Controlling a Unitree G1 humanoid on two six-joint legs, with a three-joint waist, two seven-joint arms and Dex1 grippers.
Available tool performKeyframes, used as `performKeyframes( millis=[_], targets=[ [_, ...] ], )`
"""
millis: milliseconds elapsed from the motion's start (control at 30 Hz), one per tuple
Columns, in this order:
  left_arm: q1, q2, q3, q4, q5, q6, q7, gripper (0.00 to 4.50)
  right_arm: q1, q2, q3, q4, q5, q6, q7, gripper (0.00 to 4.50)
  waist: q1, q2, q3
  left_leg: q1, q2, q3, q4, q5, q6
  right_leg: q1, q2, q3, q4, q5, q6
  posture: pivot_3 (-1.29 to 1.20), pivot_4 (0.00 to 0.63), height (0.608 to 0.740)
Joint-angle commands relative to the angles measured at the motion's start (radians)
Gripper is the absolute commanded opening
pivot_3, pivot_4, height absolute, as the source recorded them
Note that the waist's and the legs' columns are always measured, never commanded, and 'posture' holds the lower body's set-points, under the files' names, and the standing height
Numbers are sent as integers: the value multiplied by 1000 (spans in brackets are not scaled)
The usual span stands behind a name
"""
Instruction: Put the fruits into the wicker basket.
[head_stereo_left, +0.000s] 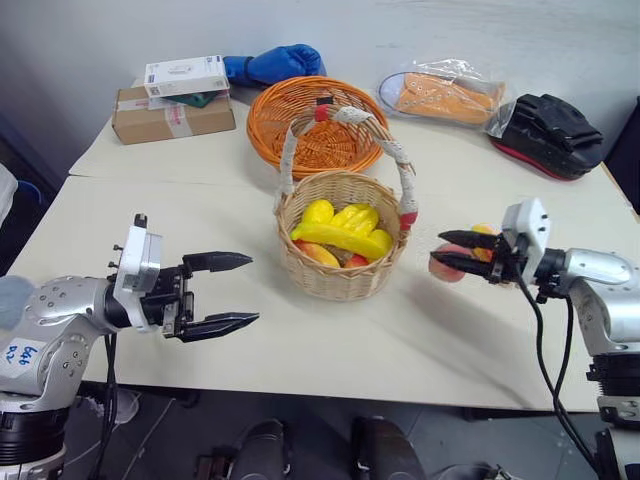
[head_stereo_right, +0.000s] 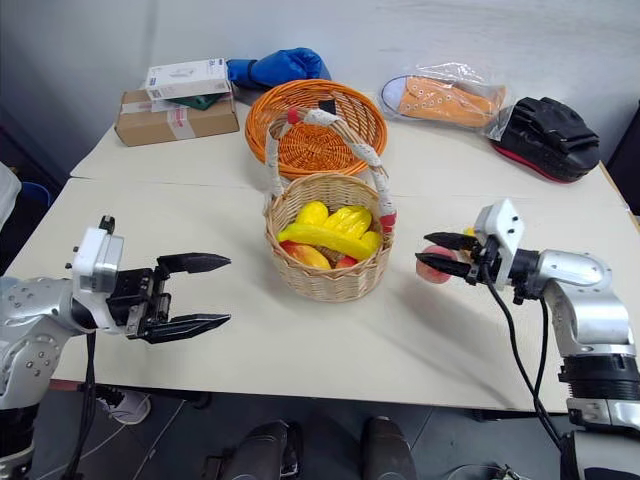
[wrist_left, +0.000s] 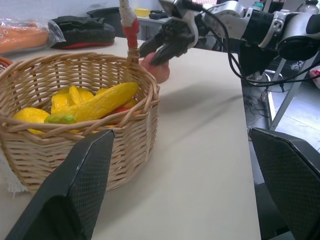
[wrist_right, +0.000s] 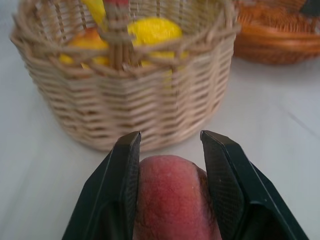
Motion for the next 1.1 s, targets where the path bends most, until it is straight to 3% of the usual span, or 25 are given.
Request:
performKeyframes(
  millis=[33, 167, 333, 533, 633, 700, 800, 933, 1000, 1100],
  targets=[
    [-16, -5, 18, 5, -11, -20, -5, 4500, 32, -24, -57, -173, 121, 107, 2, 1869, 1, 0, 0, 0, 0, 0, 0, 0, 0, 0, 0, 0, 0, 0, 0, 0, 150, 740],
    [-19, -13, 35, 28, -11, -26, 8, 4500, 49, -40, -72, -411, 303, 310, -61, 1869, 0, 1, 0, 0, 0, 0, -1, 0, 0, -1, -1, 1, 0, 0, 0, 0, 150, 740],
    [28, -34, 47, 7, -24, -15, 29, 4500, -2, 161, 6, -627, 496, 397, -303, 1869, -9, 1, 0, 0, 4, -1, -1, -4, 2, -1, -4, 0, 0, -1, -1, 0, 150, 740],
    [21, -55, 64, 4, -31, -12, 70, 4500, -144, 345, 177, -558, 219, 229, -436, 1869, -10, 1, 1, 0, 2, -1, -1, -3, 3, -2, -5, 0, 1, -1, -2, 0, 150, 740],
    [29, -55, 70, -5, -21, -16, 89, 4500, -188, 351, 278, -437, -19, 121, -491, 1869, -11, 1, 1, -1, 0, -1, -1, 0, -2, -2, -5, 0, 1, -1, -2, 0, 150, 740],
    [33, -54, 74, -12, -24, -14, 96, 4500, -192, 355, 291, -405, -67, 104, -508, 1869, -11, 1, 1, -2, -1, -1, -1, 0, -1, -3, -7, -1, 1, -1, -2, 0, 150, 740],
    [52, -48, 85, -31, -55, 9, 90, 4500, -180, 397, 278, -373, -62, 83, -509, 2498, -19, 1, 1, -6, -3, -1, -1, 1, 0, -6, -8, -1, 3, 0, -1, 0, 150, 740],
    [84, -69, 79, -56, -56, -3, 101, 4500, -105, 433, 217, -385, -1, -42, -433, 3799, -23, 1, 0, -6, -2, -1, -1, 1, 0, -5, -7, -2, 2, 0, 0, 0, 150, 740],
    [80, -82, 70, -56, -52, -12, 110, 4500, -28, 389, 167, -450, 97, -26, -349, 4486, -21, 1, 0, -7, -2, -1, -2, 1, 0, -5, -5, -3, 2, 0, 0, 0, 150, 740],
    [74, -89, 60, -47, -43, -22, 104, 4500, 87, 302, 105, -535, 186, 33, -293, 4486, -11, 1, 1, -6, -3, -2, -1, -1, 3, -2, -3, -3, 1, 0, 0, 0, 150, 740]
  ],
)
